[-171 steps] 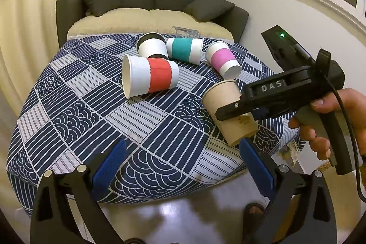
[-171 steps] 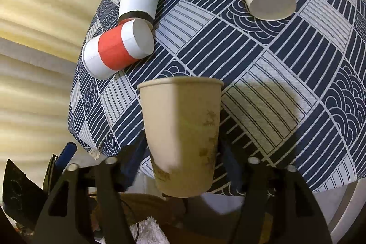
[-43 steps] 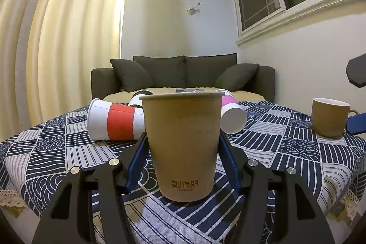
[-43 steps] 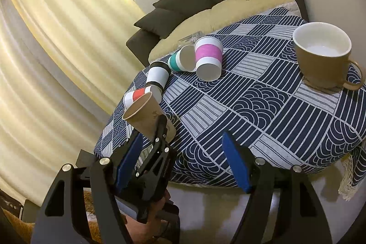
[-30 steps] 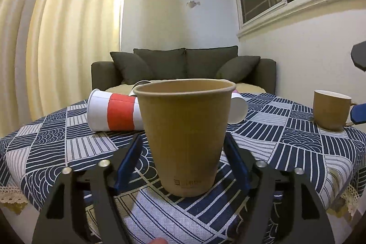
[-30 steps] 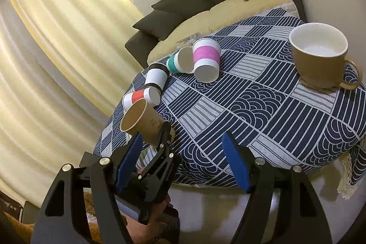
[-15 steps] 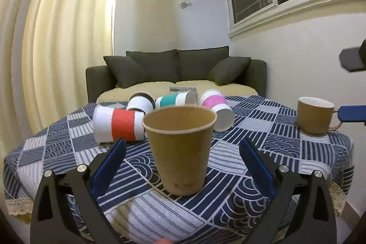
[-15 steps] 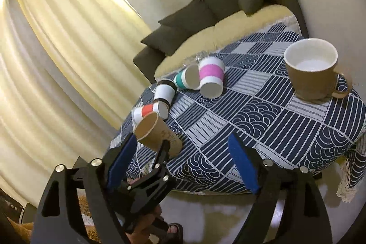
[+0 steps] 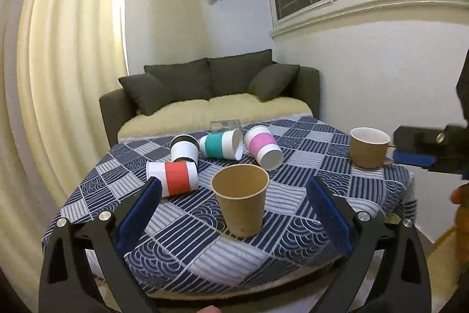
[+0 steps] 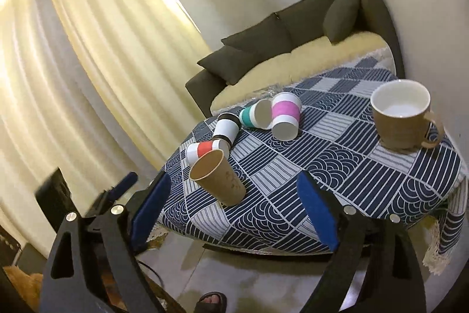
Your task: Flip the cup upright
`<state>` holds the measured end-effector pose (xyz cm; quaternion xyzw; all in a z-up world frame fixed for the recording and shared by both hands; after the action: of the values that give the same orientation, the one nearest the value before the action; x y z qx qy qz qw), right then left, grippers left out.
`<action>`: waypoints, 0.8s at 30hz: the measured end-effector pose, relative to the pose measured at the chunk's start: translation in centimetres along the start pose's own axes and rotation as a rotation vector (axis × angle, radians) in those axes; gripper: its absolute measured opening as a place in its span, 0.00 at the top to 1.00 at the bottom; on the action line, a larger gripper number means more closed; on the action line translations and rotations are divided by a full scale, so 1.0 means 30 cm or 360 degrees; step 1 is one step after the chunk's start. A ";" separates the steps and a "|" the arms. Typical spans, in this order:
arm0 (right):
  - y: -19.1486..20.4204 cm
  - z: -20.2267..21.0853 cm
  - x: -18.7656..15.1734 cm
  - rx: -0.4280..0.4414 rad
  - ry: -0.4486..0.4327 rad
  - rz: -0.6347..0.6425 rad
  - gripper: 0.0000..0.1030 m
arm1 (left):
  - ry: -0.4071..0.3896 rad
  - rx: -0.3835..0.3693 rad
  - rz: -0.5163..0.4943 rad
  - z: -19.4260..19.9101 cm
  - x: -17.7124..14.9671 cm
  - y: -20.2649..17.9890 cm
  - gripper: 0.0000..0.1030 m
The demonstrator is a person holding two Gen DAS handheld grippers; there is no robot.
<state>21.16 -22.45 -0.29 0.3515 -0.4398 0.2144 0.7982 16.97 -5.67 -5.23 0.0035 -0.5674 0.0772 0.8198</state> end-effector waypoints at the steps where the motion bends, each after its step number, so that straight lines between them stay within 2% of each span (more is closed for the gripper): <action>1: 0.005 0.002 -0.002 -0.0004 0.0002 0.0011 0.16 | 0.0016 -0.0006 -0.0003 0.018 0.006 0.003 0.06; 7: 0.058 0.024 -0.001 -0.0045 -0.0023 0.0136 0.16 | 0.0051 -0.0049 -0.0018 0.126 0.041 0.032 0.06; 12: 0.134 0.037 -0.012 -0.0082 -0.0032 0.0311 0.16 | 0.0094 -0.0105 0.0033 0.190 0.061 0.091 0.06; 16: 0.177 0.023 -0.038 -0.0076 0.0011 0.0358 0.16 | 0.0058 -0.0097 0.0023 0.237 0.076 0.141 0.06; 21: 0.219 0.018 -0.044 -0.0080 0.0003 0.0419 0.16 | 0.0052 -0.0118 0.0066 0.270 0.059 0.198 0.06; 24: 0.239 0.015 -0.054 -0.0085 0.0015 0.0461 0.16 | 0.0064 -0.0175 0.0082 0.276 0.038 0.208 0.06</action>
<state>15.41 -18.10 1.17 0.2621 -0.4877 0.3172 0.7699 8.84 -0.13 -1.73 -0.0577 -0.5541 0.0669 0.8278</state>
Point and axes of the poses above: each gripper's, at about its wrist camera, not at the fingertips, and z roughly against the way its jaws point, y to its left, x to its top, the point moved 9 cm from there along -z, roughly the way its jaws point, and after that the axes turned 11 degrees about z, right-handed, at the moved point
